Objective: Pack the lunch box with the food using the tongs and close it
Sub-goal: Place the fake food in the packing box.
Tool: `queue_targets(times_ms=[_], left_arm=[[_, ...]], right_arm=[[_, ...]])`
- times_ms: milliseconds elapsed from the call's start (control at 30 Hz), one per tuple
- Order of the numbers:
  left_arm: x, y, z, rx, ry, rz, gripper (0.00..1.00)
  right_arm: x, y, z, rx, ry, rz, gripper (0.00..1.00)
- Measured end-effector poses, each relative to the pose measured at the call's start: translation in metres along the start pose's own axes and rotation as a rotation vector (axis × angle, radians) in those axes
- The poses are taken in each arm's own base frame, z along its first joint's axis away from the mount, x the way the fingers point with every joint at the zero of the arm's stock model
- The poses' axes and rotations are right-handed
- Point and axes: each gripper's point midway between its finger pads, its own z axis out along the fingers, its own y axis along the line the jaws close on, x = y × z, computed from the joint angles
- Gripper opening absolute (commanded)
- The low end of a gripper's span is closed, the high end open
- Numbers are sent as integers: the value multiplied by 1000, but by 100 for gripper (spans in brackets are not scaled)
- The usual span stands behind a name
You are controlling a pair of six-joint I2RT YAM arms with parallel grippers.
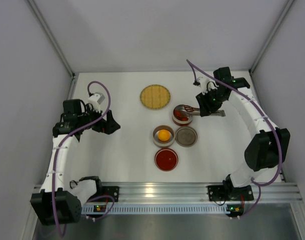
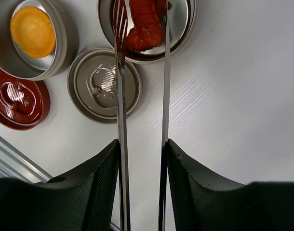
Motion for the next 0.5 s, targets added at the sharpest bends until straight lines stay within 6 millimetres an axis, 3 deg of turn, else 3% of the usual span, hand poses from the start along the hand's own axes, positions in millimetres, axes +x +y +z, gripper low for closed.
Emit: queue_targets(times_ms=[500], left_arm=[[0,0,0,0,0,1,98]], right_arm=[[7,-9,-5,48,32,-70,41]])
